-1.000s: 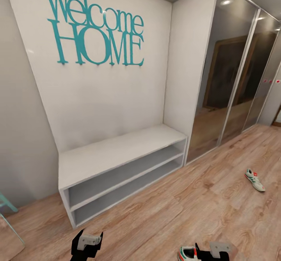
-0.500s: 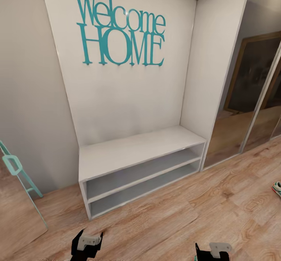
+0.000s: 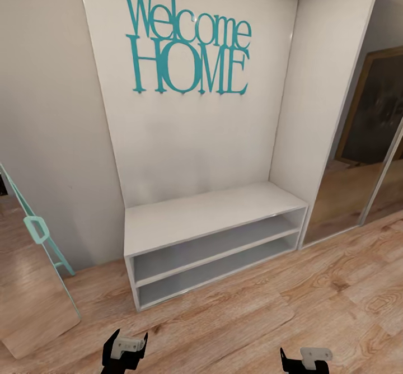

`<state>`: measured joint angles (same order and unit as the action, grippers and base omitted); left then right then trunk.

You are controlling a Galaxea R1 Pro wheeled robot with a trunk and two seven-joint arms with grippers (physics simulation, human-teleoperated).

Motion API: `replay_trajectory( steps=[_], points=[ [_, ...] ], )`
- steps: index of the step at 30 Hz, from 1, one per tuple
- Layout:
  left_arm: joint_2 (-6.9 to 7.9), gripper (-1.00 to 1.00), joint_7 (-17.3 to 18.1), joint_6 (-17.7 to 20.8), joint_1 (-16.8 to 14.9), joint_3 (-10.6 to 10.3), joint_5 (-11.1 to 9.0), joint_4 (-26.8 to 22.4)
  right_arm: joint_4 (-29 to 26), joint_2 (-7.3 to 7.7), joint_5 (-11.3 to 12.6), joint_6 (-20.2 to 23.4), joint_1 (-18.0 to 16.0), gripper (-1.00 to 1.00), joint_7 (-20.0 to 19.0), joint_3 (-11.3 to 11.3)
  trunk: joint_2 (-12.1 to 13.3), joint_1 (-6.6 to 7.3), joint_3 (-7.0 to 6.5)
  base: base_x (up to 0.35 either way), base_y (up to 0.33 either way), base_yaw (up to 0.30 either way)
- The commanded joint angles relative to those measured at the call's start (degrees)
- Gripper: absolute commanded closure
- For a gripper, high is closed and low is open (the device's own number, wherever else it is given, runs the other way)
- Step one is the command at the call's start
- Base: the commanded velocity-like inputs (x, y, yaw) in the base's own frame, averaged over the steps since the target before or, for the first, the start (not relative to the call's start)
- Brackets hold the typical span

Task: Pick up the two gym shoes and the two sandals from the corridor floor and place them onto the hallstand (shoe rack) in the corridor, making sure they are on the rack and not on the floor. Arrange them so the two gym shoes are next to each other and the two sandals are next to each other.

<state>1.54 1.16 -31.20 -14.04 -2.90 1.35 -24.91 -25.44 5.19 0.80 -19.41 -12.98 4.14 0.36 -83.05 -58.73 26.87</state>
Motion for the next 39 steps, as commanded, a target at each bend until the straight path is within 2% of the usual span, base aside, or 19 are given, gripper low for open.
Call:
replay_trajectory(
  steps=[1,22,39],
  points=[
    [0.04,-1.00,-0.1,-0.2,0.0,-0.2,0.1,0.0,0.0,0.00,0.1,-0.2,0.0,-1.00,0.1,0.0,0.0,0.00,0.06,0.000,0.000,0.039],
    [0.04,-1.00,-0.1,-0.2,0.0,-0.2,0.1,0.0,0.0,0.01,0.1,-0.2,0.0,-1.00,0.1,0.1,0.0,0.00,0.06,0.000,0.000,0.011],
    [0.04,-1.00,-0.1,-0.2,0.0,-0.2,0.1,0.0,0.0,0.02,0.1,-0.2,0.0,-1.00,0.1,0.1,0.0,0.00,0.06,0.000,0.000,-0.214]
  ],
)
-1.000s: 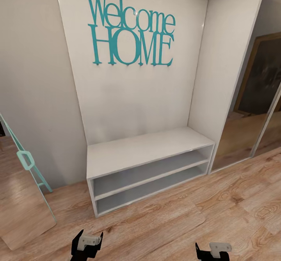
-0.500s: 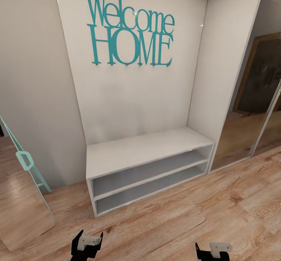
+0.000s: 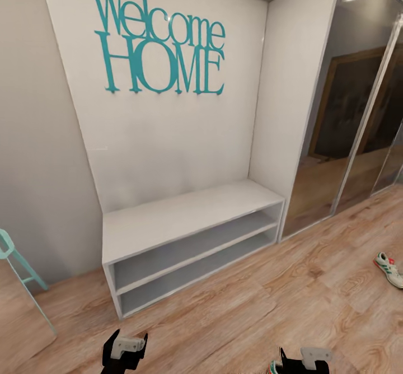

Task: Pick up the two gym shoes and the two sandals from the corridor floor and place them onto the hallstand (shoe rack) in the corridor, making sure they are on the rack and not on the floor. Arrange them so the two gym shoes are next to each other and the two sandals are next to each other.

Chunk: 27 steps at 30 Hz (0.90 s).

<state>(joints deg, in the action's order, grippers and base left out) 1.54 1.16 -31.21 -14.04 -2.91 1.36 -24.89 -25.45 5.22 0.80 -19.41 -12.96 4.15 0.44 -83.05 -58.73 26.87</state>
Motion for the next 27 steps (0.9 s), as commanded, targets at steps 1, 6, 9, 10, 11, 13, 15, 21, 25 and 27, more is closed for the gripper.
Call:
replay_trajectory(
  steps=[1,6,9,10,11,13,15,21,25,27],
  points=[
    [0.04,-1.00,-0.1,-0.2,0.0,-0.2,0.1,0.0,0.1,-0.01,0.1,-0.2,0.0,-1.00,0.1,0.0,0.0,0.00,0.06,0.000,0.000,-0.280],
    [0.04,-1.00,-0.1,-0.2,0.0,-0.2,0.1,0.0,0.1,0.01,0.1,-0.2,0.0,-1.00,0.1,0.0,0.0,0.00,0.06,0.000,0.000,-0.283],
    [0.04,-1.00,-0.1,-0.2,0.0,-0.2,0.1,0.0,0.1,0.01,0.1,-0.2,-0.1,-1.00,0.1,0.0,0.0,0.00,0.06,0.000,0.000,-0.286],
    [0.04,-1.00,-0.1,-0.2,0.0,-0.2,0.1,0.0,0.1,0.01,0.1,-0.2,-0.1,-1.00,0.1,0.0,0.0,0.00,0.06,0.000,0.000,-0.287],
    [0.04,-1.00,-0.1,-0.2,0.0,-0.2,0.1,0.0,0.1,0.02,0.1,-0.2,-0.1,-1.00,0.1,0.0,0.0,0.00,0.06,0.000,0.000,-0.287],
    [0.04,-1.00,-0.1,-0.2,0.0,-0.2,0.1,0.0,0.1,0.01,0.1,-0.2,-0.1,-1.00,0.1,0.0,0.0,0.00,0.06,0.000,0.000,-0.287],
    [0.04,-1.00,-0.1,-0.2,0.0,-0.2,0.1,0.0,0.1,0.02,0.1,-0.2,-0.1,-1.00,0.0,0.0,0.0,0.00,0.06,0.000,0.000,-0.287],
    [0.04,-1.00,-0.1,-0.2,0.0,-0.2,0.1,0.0,0.1,0.02,0.1,-0.2,-0.1,-1.00,0.1,0.0,0.0,0.00,0.06,0.000,0.000,-0.287],
    [0.04,-1.00,-0.1,-0.2,0.0,-0.2,0.1,0.0,0.1,0.02,0.1,-0.2,-0.1,-1.00,0.1,0.0,0.0,0.00,0.06,0.000,0.000,-0.285],
    [0.04,-1.00,-0.1,-0.2,0.0,-0.2,0.1,0.0,0.1,0.03,0.1,-0.2,-0.1,-1.00,0.1,0.0,0.0,0.00,0.06,0.000,0.000,-0.274]
  ],
)
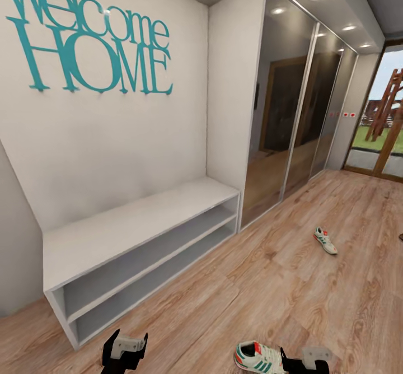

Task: Pick up the two gym shoes and the two sandals from the corridor floor and place them onto the hallstand (shoe rack) in the corridor, making sure they are on the rack and not on the floor. Arrange them so the two gym shoes are next to each other and the two sandals are next to each other.

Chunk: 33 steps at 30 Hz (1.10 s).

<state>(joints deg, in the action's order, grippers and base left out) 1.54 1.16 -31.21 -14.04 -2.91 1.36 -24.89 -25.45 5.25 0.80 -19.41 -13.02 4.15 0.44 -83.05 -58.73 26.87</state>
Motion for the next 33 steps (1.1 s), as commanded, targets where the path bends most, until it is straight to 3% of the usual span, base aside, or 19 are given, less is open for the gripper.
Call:
replay_trajectory(
  steps=[1,33],
  points=[
    [0.04,-1.00,-0.1,-0.2,0.0,-0.2,0.1,0.0,0.1,0.00,0.1,-0.2,-0.1,-1.00,0.1,0.0,0.0,0.00,0.06,0.000,0.000,-0.246],
    [0.04,-1.00,-0.1,-0.2,0.0,-0.1,0.1,0.0,0.1,-0.06,0.1,-0.2,-0.1,-1.00,0.1,0.0,0.0,0.00,0.06,0.000,0.000,-0.033]
  ],
)
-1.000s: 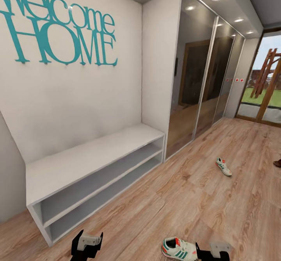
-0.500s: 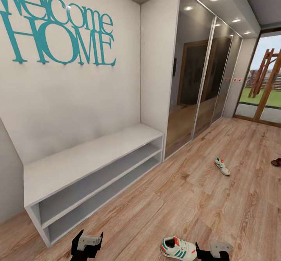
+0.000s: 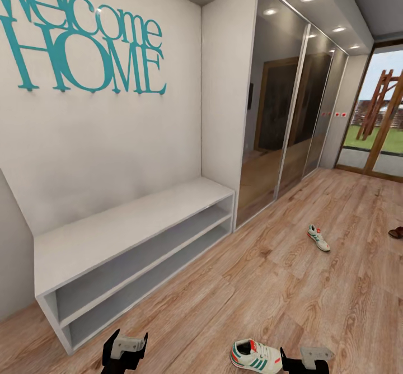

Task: Pick up the two gym shoes and the two sandals from the corridor floor and place them onto the hallstand (shoe rack) in the corridor, making sure they are on the rack and not on the floor. Arrange them so the two gym shoes are next to each other and the two sandals are next to each other.

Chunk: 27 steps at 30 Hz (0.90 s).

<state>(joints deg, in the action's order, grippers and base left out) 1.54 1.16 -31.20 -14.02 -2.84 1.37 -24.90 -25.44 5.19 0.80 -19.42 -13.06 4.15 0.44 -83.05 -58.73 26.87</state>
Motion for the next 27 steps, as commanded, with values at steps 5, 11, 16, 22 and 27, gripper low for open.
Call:
replay_trajectory(
  steps=[5,11,16,22,27],
  points=[
    [0.04,-1.00,-0.1,-0.2,0.0,-0.2,0.1,0.0,0.0,0.00,0.1,-0.2,0.0,-1.00,0.1,0.0,0.0,0.00,0.06,0.000,0.000,-0.042],
    [0.04,-1.00,-0.1,-0.2,0.0,-0.2,0.1,0.0,0.0,0.00,0.1,-0.2,0.0,-1.00,0.1,0.0,0.0,0.00,0.06,0.000,0.000,-0.152],
    [0.04,-1.00,-0.1,-0.2,-0.1,-0.2,0.1,0.0,0.0,0.00,0.1,-0.2,0.0,-1.00,0.1,0.0,0.0,0.00,0.06,0.000,0.000,-0.221],
    [0.04,-1.00,-0.1,-0.2,0.0,-0.2,0.1,0.0,0.0,0.00,0.1,-0.2,0.0,-1.00,0.1,0.0,0.0,0.00,0.06,0.000,0.000,-0.253],
    [0.04,-1.00,-0.1,-0.2,0.0,-0.2,0.1,0.0,0.0,0.01,0.1,-0.2,0.0,-1.00,0.1,0.0,0.0,0.00,0.06,0.000,0.000,-0.275]
  ],
)
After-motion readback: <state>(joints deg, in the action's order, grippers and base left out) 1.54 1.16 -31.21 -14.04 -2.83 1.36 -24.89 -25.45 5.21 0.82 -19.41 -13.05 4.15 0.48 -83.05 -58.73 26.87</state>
